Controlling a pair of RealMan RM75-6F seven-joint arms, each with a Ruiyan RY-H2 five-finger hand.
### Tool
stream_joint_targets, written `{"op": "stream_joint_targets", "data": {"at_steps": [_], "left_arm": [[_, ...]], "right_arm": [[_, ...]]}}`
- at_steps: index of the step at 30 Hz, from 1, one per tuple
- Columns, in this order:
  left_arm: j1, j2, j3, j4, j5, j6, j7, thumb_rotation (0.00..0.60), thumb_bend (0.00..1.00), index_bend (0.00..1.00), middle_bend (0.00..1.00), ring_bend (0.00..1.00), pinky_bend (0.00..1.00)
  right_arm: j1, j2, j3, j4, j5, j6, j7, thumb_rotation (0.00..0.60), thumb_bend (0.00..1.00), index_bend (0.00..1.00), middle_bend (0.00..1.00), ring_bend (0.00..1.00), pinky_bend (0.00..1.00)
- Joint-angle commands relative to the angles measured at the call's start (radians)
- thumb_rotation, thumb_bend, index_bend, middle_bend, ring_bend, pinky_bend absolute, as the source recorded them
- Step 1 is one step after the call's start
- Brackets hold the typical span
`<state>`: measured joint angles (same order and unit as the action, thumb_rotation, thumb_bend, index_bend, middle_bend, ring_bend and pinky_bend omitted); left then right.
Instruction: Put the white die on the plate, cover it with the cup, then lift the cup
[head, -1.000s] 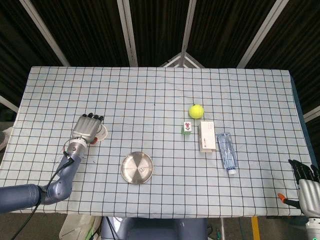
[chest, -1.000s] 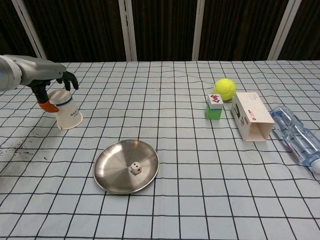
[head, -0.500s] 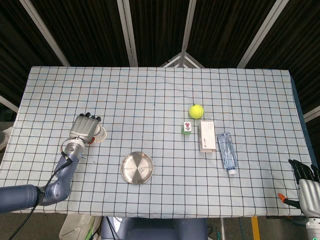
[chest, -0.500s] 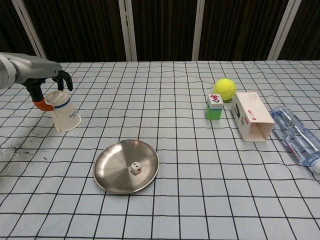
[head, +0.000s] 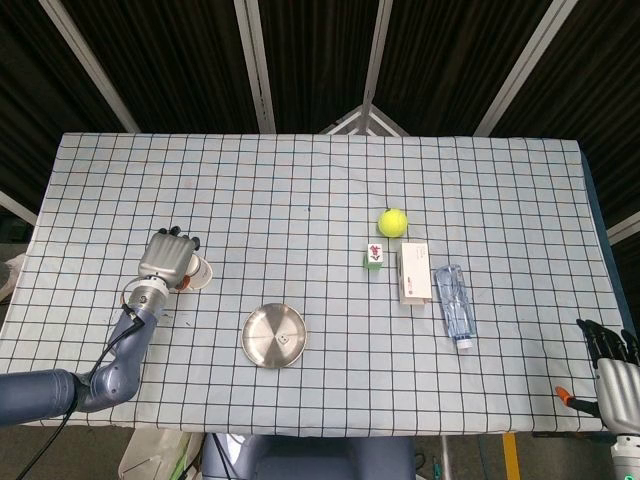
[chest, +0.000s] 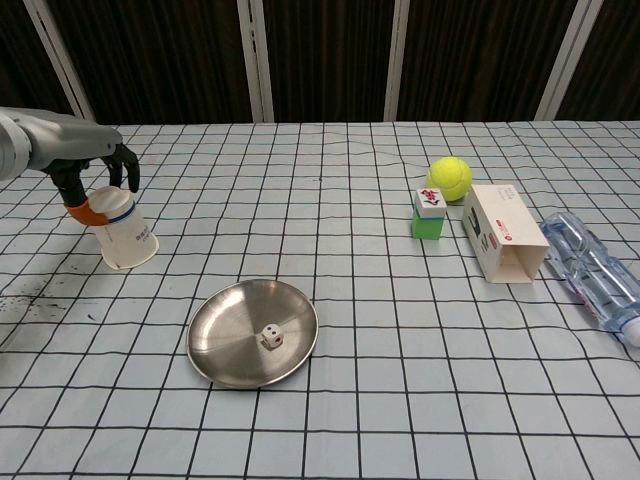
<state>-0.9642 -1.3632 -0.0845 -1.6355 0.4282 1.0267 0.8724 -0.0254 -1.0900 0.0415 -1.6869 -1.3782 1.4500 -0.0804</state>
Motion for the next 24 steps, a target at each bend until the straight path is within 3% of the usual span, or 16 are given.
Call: {"op": "stream_joint_targets", "data": {"at_steps": [1,12,19,24], "left_arm": [[-0.001,0.002,0.002,-0.002,0.000,0.002,0.000,0.600,0.48,0.33,0.38,0.14,0.20],[-0.006,0.063,-0.021,-0.090,0.026,0.031,-0.021,0.600,0.50,0.35,0.36,0.14,0.20],[-0.015,0.175,-0.063,-0.295,0.059,0.074,-0.032,0.600,0.50,0.36,0.36,0.14,0.19],[-0.046,0.214,-0.080,-0.437,0.015,0.068,-0.019,0.600,0.50,0.36,0.36,0.14,0.19]], "right_arm": [[0.000,0.001,0.000,-0.001,0.000,0.000,0.000,0.600,0.04,0.11,0.12,0.12,0.04],[0.000,0.002,0.001,-0.004,0.001,-0.001,0.004,0.600,0.04,0.11,0.12,0.12,0.04],[-0.001,0.007,0.000,-0.009,-0.003,0.003,0.011,0.600,0.04,0.11,0.12,0.12,0.04],[-0.005,0.012,0.002,-0.014,-0.002,0.010,0.018,0.600,0.04,0.11,0.12,0.12,0.04]]}}
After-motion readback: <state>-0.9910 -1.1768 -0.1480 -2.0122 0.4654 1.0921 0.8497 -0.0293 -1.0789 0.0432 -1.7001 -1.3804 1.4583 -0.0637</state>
